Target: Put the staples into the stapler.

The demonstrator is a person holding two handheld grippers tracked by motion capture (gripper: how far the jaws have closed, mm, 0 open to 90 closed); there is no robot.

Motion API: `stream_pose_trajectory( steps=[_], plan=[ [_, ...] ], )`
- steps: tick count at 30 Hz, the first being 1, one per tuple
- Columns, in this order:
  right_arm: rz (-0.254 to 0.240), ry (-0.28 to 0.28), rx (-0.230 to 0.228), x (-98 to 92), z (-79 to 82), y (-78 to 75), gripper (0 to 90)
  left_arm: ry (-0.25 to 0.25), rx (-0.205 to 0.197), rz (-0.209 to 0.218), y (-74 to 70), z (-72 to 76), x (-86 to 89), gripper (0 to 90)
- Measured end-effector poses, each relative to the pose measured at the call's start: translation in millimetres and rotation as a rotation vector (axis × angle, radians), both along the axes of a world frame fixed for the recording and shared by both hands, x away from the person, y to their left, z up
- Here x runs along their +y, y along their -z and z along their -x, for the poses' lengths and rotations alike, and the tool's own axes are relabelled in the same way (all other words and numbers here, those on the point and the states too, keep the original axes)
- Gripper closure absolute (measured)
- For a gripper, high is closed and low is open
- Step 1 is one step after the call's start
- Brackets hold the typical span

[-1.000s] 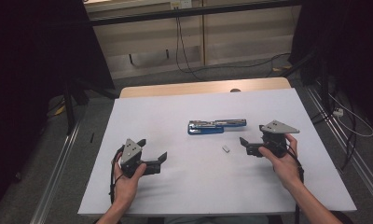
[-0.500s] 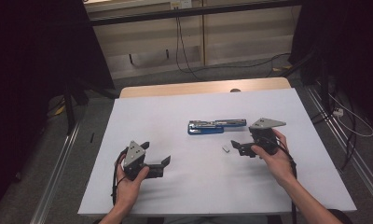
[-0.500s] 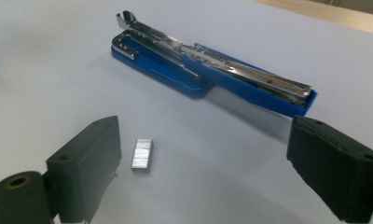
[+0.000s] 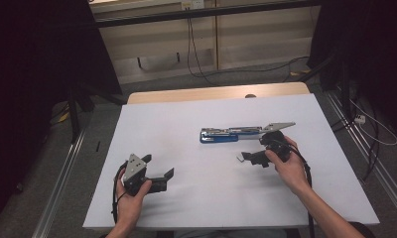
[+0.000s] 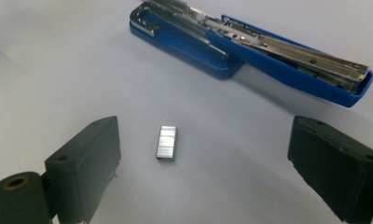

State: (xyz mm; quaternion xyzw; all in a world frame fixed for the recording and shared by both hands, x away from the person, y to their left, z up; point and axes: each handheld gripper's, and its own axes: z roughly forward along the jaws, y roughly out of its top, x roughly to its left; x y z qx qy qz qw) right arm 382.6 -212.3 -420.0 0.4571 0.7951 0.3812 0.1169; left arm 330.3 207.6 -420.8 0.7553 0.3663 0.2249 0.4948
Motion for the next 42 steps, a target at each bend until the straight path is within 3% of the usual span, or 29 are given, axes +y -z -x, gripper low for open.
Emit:
stream_pose_trajectory(
  steps=[3, 7, 15, 20, 21, 23, 25, 27, 34, 42],
  plan=[
    [0.006, -0.01, 0.021, 3.5, -3.6, 0.9, 11.5, 0.001, -0.01, -0.01, -0.9, 5.3, 3.3, 4.5],
    [0.067, -0.045, 0.036, 11.7, -6.2, 1.5, 13.6, 0.014, -0.021, -0.025, -1.1, 12.0, 3.1, 4.5],
    [0.086, -0.114, 0.105, 19.5, -20.1, 3.2, 19.2, 0.039, -0.011, -0.042, 1.5, 13.0, -4.3, 4.4],
    [0.077, -0.127, 0.126, 22.2, -22.1, 7.2, 28.9, 0.06, -0.027, -0.039, 1.0, 9.5, -11.2, 4.4],
    [0.075, -0.127, 0.13, 22.6, -21.7, 7.2, 30.0, 0.066, -0.02, -0.035, 1.5, 8.6, -11.9, 4.4],
    [0.067, -0.143, 0.13, 23.5, -20.8, 6.8, 43.3, 0.057, -0.01, -0.039, 2.8, 7.2, -11.0, 4.4],
    [0.069, -0.155, 0.131, 25.1, -21.3, 6.9, 43.9, 0.05, 0.005, -0.053, 4.8, 5.4, -9.9, 4.4],
    [0.097, -0.163, 0.138, 28.0, -22.5, 7.5, 48.8, 0.033, 0.025, -0.05, 6.5, 3.6, -8.5, 4.6],
    [0.129, -0.176, 0.171, 30.5, -26.1, 6.3, 63.7, 0.039, 0.023, -0.032, 6.7, 2.4, -6.6, 4.6],
    [0.156, -0.195, 0.2, 32.2, -26.2, 7.6, 69.3, 0.044, 0.022, -0.034, 5.8, 2.3, -7.5, 4.6]
  ],
)
